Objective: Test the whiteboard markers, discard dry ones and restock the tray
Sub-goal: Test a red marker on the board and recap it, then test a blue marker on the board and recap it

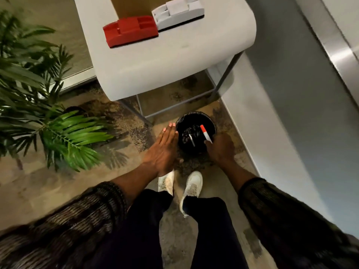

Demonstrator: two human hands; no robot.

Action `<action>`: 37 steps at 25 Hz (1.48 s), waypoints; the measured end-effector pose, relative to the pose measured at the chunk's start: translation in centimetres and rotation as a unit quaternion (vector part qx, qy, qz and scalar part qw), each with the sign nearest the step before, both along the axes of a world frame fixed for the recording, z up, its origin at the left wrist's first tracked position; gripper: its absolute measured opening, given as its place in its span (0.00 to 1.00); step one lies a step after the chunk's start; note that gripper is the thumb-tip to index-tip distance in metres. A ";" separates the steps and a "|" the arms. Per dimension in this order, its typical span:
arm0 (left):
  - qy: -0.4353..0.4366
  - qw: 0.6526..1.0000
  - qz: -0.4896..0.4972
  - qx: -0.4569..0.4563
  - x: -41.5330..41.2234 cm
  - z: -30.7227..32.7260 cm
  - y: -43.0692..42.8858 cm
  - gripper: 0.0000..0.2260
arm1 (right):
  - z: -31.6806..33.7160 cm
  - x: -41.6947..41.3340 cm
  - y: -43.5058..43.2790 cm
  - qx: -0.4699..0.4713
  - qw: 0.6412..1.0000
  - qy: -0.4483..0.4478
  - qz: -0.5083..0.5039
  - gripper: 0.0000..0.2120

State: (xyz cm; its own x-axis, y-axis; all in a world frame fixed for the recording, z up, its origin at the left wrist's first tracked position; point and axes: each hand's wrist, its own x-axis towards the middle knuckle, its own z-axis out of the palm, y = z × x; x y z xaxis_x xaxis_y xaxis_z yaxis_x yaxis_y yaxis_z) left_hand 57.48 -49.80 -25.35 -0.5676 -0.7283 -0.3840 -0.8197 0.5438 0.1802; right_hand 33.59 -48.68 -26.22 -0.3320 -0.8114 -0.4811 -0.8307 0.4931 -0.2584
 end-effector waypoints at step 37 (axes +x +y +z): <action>0.076 0.922 -0.371 -0.081 -17.7 24.6 0.5 0.44 | 23.6 -5.4 18.9 -0.240 0.925 0.220 -0.198 0.40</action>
State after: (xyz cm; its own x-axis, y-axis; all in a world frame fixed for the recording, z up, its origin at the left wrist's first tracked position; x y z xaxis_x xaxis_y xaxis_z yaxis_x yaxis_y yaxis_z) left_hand 39.74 -49.32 -0.80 -0.9712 -0.1574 -0.1789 -0.1819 0.9746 0.1305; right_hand 28.19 -29.82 -2.61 -0.7264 -0.6694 0.1556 -0.6866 0.6969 -0.2072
